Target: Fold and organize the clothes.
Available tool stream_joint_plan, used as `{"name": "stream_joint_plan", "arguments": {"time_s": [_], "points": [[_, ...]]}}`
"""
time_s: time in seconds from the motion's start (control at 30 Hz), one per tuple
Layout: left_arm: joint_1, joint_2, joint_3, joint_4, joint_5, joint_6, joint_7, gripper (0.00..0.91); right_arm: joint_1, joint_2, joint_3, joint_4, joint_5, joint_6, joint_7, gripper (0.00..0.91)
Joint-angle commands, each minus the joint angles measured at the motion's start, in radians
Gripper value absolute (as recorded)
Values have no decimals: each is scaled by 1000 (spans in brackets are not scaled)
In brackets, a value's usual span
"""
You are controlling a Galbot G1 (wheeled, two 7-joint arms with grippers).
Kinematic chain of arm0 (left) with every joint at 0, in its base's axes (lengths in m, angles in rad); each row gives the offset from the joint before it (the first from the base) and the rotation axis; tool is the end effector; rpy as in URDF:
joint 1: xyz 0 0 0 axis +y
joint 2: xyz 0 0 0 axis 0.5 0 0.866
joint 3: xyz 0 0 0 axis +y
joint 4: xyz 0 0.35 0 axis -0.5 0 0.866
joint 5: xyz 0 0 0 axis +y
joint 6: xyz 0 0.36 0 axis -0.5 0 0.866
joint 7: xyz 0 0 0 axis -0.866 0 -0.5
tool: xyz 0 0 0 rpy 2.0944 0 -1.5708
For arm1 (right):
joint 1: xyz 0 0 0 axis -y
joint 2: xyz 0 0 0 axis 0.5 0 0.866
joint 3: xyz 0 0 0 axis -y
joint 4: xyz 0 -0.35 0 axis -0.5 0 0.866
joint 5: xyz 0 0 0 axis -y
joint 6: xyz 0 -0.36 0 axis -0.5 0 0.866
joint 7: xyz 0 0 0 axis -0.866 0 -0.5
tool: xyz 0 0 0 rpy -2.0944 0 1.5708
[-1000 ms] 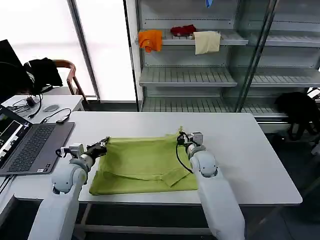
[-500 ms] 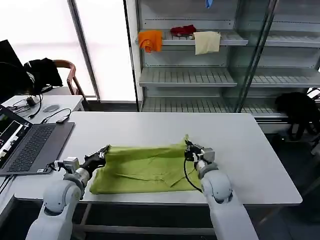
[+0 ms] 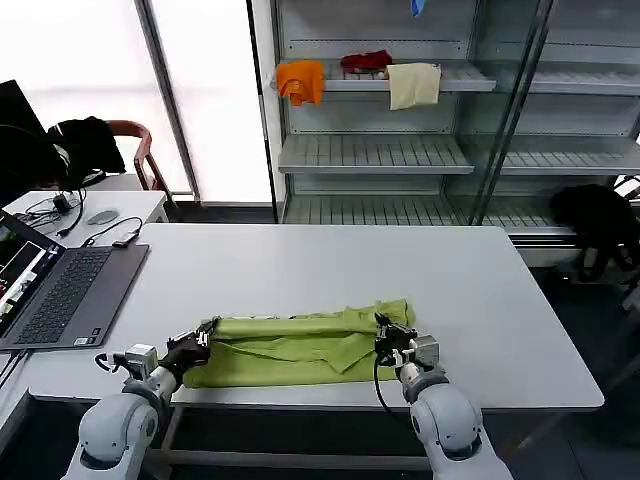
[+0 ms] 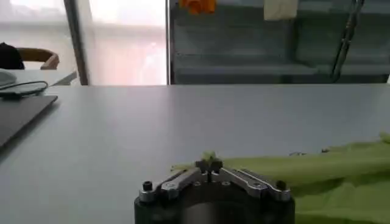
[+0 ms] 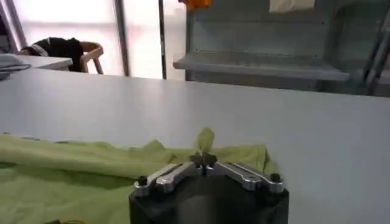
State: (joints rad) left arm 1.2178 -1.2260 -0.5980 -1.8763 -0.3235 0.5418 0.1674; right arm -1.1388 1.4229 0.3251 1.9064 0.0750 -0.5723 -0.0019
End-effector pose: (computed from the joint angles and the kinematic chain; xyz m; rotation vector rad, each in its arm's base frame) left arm 0.3002 0.1057 -0.2738 -0.2622 -2.7277 -0.0057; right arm 0.3100 0.0322 -0.2683 0.3079 -2.7719 0.1304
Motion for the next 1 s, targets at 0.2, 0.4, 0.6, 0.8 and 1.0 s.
{"name": "stream_joint_plan", "arguments": {"time_s": [0.2,0.4,0.6,0.8,1.0], "points": [[46,-21,-2,-18,92,-24,-17,907,-56,-9,24,24,-259,76,52,907],[56,-26,-10,-26,87,-36,-24,907,-57,-31,58,1,-303,107,57,907],[95,-46,-20,-78,49,-97,-48,907,-46,-41,129,82,28,111,46,907],[149,-92,-10,-83,10,-189,-156,907,32,-78,183,147,233,48,66,907],[148,-130,-2,-35,34,-242,-253,907,120,-142,170,149,321,-5,87,907]]}}
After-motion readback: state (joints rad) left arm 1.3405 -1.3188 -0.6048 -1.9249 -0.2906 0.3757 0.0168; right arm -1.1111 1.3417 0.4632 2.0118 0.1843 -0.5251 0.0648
